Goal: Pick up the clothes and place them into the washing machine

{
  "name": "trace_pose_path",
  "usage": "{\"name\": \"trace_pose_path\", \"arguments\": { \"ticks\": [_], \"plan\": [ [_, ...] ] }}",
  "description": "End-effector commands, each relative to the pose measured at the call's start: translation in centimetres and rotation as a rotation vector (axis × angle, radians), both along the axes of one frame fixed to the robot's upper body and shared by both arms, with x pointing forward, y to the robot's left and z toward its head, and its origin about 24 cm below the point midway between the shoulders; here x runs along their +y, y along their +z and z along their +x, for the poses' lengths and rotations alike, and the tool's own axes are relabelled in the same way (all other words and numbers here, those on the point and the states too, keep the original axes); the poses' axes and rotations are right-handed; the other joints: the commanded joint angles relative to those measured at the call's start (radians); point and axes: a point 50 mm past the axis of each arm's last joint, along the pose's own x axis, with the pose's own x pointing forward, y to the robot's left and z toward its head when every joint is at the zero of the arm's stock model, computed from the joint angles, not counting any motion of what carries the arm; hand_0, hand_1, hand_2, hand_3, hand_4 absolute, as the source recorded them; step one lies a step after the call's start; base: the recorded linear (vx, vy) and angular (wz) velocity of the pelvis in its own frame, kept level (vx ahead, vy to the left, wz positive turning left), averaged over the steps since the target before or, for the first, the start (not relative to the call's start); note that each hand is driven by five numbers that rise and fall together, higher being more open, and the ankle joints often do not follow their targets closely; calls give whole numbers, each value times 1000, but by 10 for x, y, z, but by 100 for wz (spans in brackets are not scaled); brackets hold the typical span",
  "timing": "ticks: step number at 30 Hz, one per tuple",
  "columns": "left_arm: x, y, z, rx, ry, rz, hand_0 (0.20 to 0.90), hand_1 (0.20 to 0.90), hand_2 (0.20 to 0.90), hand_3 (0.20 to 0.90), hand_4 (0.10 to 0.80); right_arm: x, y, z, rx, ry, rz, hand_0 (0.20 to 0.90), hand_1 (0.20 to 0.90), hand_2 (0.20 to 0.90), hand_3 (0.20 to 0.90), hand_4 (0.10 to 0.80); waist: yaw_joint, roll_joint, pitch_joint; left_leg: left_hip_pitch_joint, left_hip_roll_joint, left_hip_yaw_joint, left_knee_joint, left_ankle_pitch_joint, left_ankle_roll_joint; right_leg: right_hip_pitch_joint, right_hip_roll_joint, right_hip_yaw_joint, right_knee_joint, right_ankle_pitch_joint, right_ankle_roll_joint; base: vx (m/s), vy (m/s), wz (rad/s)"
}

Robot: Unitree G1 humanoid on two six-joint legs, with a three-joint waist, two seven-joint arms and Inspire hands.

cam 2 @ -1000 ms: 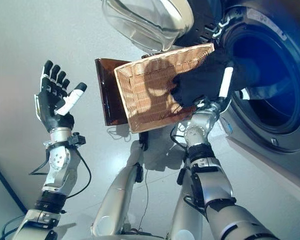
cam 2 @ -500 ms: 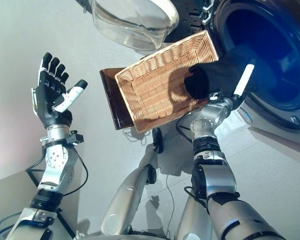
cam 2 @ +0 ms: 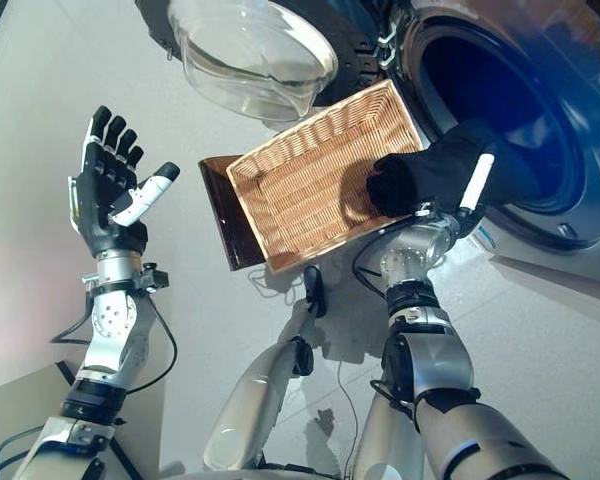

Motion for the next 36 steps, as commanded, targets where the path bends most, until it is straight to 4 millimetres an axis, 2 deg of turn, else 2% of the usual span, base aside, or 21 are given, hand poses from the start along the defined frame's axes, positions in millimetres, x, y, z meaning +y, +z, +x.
{"name": "trace_pose_path", "arguments": {
  "ticks": [1, 7, 12, 13, 14, 16, 17, 20, 25, 31, 36],
  "plan": [
    [13, 18, -11, -150, 49, -8, 900, 900, 900, 900, 800, -9, -13, -11, 10, -29, -71, 200, 200, 200, 200, 300, 9, -16, -160, -30, 32, -6, 113, -155, -113, 142, -4, -54, -280, 86, -4, 0, 0, 0],
    [18, 17, -13, -149, 67, -17, 900, 900, 900, 900, 800, -22, -11, -15, 2, -88, -54, 200, 200, 200, 200, 300, 11, -17, -172, -24, 35, -15, 96, -145, -115, 143, 3, -57, -280, 80, -8, 0, 0, 0],
    [22, 16, -14, -148, 79, -19, 900, 900, 900, 900, 800, -39, -3, -20, -7, -135, -102, 200, 200, 200, 200, 300, 5, -32, -181, -20, 43, -20, 87, -139, -119, 146, 10, -61, -281, 76, -11, 2, -7, 0],
    [23, 17, -14, -149, 79, -17, 900, 900, 900, 900, 800, -47, 3, -22, -16, -162, -119, 200, 200, 200, 200, 300, 4, -36, -187, -19, 44, -22, 86, -139, -119, 145, 13, -61, -279, 74, -12, 0, 0, 0],
    [23, 17, -14, -149, 79, -17, 900, 900, 900, 900, 800, -47, 4, -22, -16, -163, -119, 200, 200, 200, 200, 300, 4, -35, -187, -19, 45, -22, 86, -139, -120, 145, 13, -62, -279, 74, -12, 0, 0, 0],
    [27, 19, -16, -155, 89, -9, 900, 900, 900, 900, 800, -65, 15, -27, -29, -217, -152, 200, 200, 200, 200, 300, 1, -38, -195, -16, 47, -25, 83, -137, -122, 144, 15, -62, -278, 71, -15, 12, -16, 3],
    [26, 19, -16, -155, 89, -9, 900, 900, 900, 900, 800, -65, 16, -27, -29, -218, -152, 200, 200, 200, 200, 300, 2, -38, -195, -16, 47, -25, 82, -137, -122, 144, 16, -62, -277, 71, -15, 14, -12, 4],
    [30, 21, -17, -164, 101, 4, 900, 900, 900, 900, 800, -90, 36, -34, -39, -285, -214, 200, 200, 200, 200, 300, 2, -43, -203, -12, 51, -29, 77, -134, -124, 144, 19, -64, -275, 66, -15, 14, -20, 5],
    [32, 23, -19, -178, 97, 7, 900, 900, 900, 900, 800, -109, 56, -40, -52, -331, -280, 200, 200, 200, 200, 300, 0, -55, -212, -1, 59, -33, 66, -127, -128, 148, 27, -68, -270, 59, -16, 20, -26, 2],
    [32, 26, -18, -189, 91, 11, 900, 900, 900, 900, 800, -119, 69, -45, -73, -360, -327, 200, 200, 200, 200, 300, -5, -71, -220, 14, 69, -39, 57, -120, -134, 162, 35, -76, -267, 51, -21, 23, -35, 1],
    [34, 29, -19, -199, 97, 9, 900, 900, 900, 900, 800, -132, 93, -54, -109, -416, -389, 200, 200, 200, 200, 300, -10, -85, -228, 30, 74, -48, 38, -109, -142, 174, 44, -86, -268, 45, -25, 30, -40, 3]
  ]
}}
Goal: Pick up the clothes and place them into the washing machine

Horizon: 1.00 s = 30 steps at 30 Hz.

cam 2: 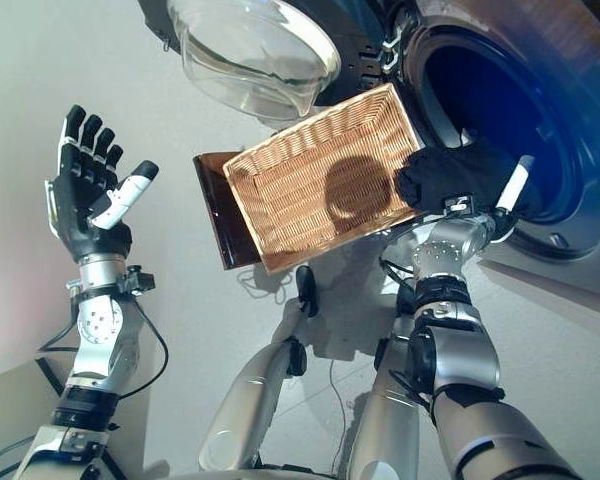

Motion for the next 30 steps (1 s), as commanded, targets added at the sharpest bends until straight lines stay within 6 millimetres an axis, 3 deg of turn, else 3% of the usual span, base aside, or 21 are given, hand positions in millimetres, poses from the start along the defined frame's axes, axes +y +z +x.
{"name": "trace_pose_path", "arguments": {
  "ticks": [1, 12, 19, 25, 26, 27, 30],
  "plan": [
    [22, 18, -15, -141, 75, 29, 900, 900, 900, 900, 800, -82, 76, -48, -119, -308, -455, 200, 200, 200, 200, 300, 2, -21, -228, 38, 73, -20, 46, -119, -177, 162, 38, -58, -259, 50, -26, 31, -36, 12],
    [24, 20, -19, -143, 76, 51, 900, 900, 900, 900, 800, -105, 150, -75, -203, -442, -638, 200, 200, 200, 200, 300, -8, -61, -247, 82, 93, -25, -2, -97, -189, 186, 57, -68, -264, 45, -28, 16, -15, 3],
    [26, 21, -20, -140, 71, 69, 900, 900, 900, 900, 800, -111, 182, -85, -221, -484, -707, 200, 200, 200, 200, 300, -8, -75, -254, 112, 100, -28, -34, -74, -198, 204, 67, -73, -272, 49, -30, 17, -18, -4],
    [25, 21, -22, -140, 61, 73, 900, 900, 900, 900, 800, -111, 195, -87, -231, -487, -740, 200, 200, 200, 200, 300, -2, -76, -256, 129, 107, -30, -47, -63, -204, 213, 76, -78, -266, 43, -35, 19, -11, 0],
    [25, 20, -22, -135, 59, 72, 900, 900, 900, 900, 800, -111, 195, -87, -225, -484, -744, 790, 790, 790, 790, 722, -2, -78, -258, 136, 107, -32, -51, -69, -206, 218, 76, -80, -264, 34, -34, 0, 0, 0],
    [25, 20, -23, -135, 60, 73, 900, 900, 900, 900, 800, -112, 196, -86, -215, -481, -740, 900, 900, 900, 900, 800, 0, -79, -259, 140, 110, -33, -55, -67, -208, 221, 79, -83, -263, 33, -36, 0, 0, 0],
    [25, 21, -23, -136, 59, 73, 900, 900, 900, 900, 800, -112, 197, -86, -216, -483, -726, 900, 900, 900, 900, 800, -1, -80, -258, 142, 114, -35, -58, -59, -208, 223, 84, -88, -264, 38, -39, 2, -10, 0]
  ]
}}
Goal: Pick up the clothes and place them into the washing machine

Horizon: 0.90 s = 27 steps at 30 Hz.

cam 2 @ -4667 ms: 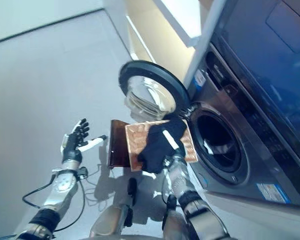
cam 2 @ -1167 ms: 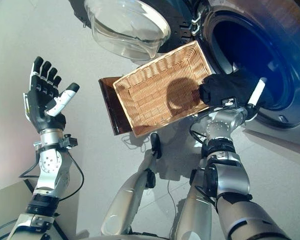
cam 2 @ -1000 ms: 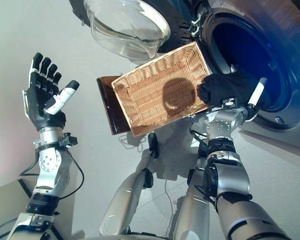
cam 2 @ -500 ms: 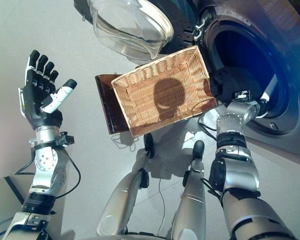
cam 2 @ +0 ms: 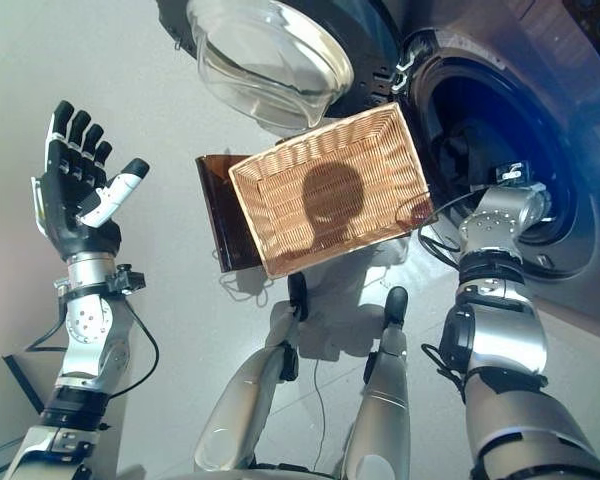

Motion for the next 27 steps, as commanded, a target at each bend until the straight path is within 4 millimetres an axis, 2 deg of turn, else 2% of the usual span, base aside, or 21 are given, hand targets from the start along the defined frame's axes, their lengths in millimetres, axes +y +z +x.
{"name": "trace_pose_path", "arguments": {
  "ticks": [1, 6, 12, 17, 19, 21, 23, 27],
  "plan": [
    [14, 15, -21, -123, 29, 47, 900, 900, 900, 900, 800, -69, 145, -80, -213, -404, -718, 900, 900, 900, 900, 800, -5, -50, -267, 82, 115, -19, -18, -64, -220, 89, 84, -51, -96, -27, -56, 0, 0, 0],
    [13, 15, -22, -122, 26, 45, 900, 900, 900, 900, 800, -66, 146, -77, -204, -391, -718, 900, 900, 900, 900, 800, -3, -44, -264, 82, 117, -19, -20, -62, -222, 88, 85, -54, -96, -28, -57, 0, 0, 0],
    [13, 14, -25, -121, 30, 42, 900, 900, 900, 900, 800, -63, 155, -83, -237, -423, -741, 900, 900, 900, 900, 800, -2, -37, -263, 84, 116, -25, -19, -67, -227, 88, 86, -57, -89, -41, -58, 13, -2, 0],
    [15, 14, -26, -128, 30, 43, 900, 900, 900, 900, 800, -63, 170, -92, -292, -447, -761, 900, 900, 900, 900, 800, -4, -37, -275, 89, 120, -24, -22, -62, -226, 94, 87, -59, -86, -40, -62, 0, 0, 0],
    [13, 15, -27, -132, 16, 49, 900, 900, 900, 900, 800, -63, 183, -98, -343, -459, -774, 900, 900, 900, 900, 800, -3, -38, -287, 96, 117, -25, -23, -64, -228, 101, 88, -60, -87, -42, -62, 18, -1, 0],
    [13, 16, -27, -132, 15, 48, 900, 900, 900, 900, 800, -61, 185, -98, -366, -453, -771, 900, 900, 900, 900, 800, -4, -37, -292, 101, 117, -26, -22, -73, -229, 108, 88, -60, -87, -49, -62, 28, 3, 0],
    [12, 15, -26, -131, 10, 47, 900, 900, 900, 900, 800, -59, 184, -96, -363, -441, -773, 900, 900, 900, 900, 800, -6, -37, -292, 103, 118, -25, -24, -65, -228, 109, 89, -59, -89, -40, -64, 0, 0, 0],
    [8, 16, -24, -129, -8, 46, 900, 900, 900, 900, 800, -52, 165, -79, -332, -380, -728, 900, 900, 900, 900, 800, -3, -31, -288, 108, 117, -26, -23, -67, -224, 109, 91, -57, -87, -42, -66, 0, 0, 0]
  ]
}}
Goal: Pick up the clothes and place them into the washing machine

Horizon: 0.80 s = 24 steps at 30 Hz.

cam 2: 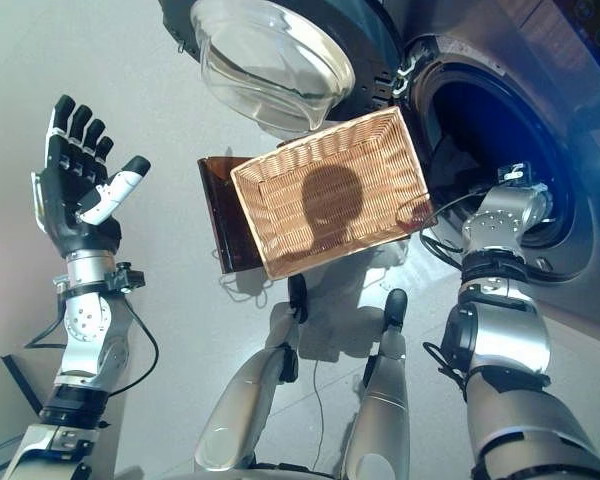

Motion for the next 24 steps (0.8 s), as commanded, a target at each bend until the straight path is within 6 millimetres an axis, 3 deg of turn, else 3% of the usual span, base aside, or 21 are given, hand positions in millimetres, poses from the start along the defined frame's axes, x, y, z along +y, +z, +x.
{"name": "trace_pose_path", "arguments": {
  "ticks": [1, 14, 17, 19, 24],
  "plan": [
    [8, 14, -24, -119, 7, 33, 900, 900, 900, 900, 800, -50, 161, -77, -338, -373, -729, 900, 900, 900, 900, 800, -3, -29, -287, 90, 114, -21, -16, -68, -222, 72, 88, -46, -49, -56, -64, 0, 0, 0],
    [0, 4, -19, -75, -18, 1, 900, 900, 900, 900, 800, 8, 52, -23, -250, -89, -545, 900, 900, 900, 900, 800, 2, -6, -257, 96, 102, -16, -7, -74, -206, 73, 76, -42, -44, -53, -70, -7, 6, -2],
    [-1, 2, -19, -69, -15, -12, 900, 900, 900, 900, 800, 30, 25, -20, -254, -37, -490, 900, 900, 900, 900, 800, 1, -3, -248, 91, 100, -16, -4, -74, -203, 72, 73, -41, -44, -51, -71, 0, 0, 0],
    [-1, 2, -19, -66, -11, -11, 900, 900, 900, 900, 800, 36, 18, -21, -253, -29, -483, 900, 900, 900, 900, 800, -1, -4, -247, 91, 100, -17, -2, -75, -203, 73, 72, -43, -44, -50, -71, -7, 3, -3],
    [-1, -2, -20, -52, 11, -21, 900, 900, 900, 900, 800, 50, -21, -31, -184, -25, -436, 900, 900, 900, 900, 800, -11, -4, -242, 90, 97, -17, 0, -75, -201, 83, 69, -47, -52, -47, -70, -7, 1, -2]
  ]
}}
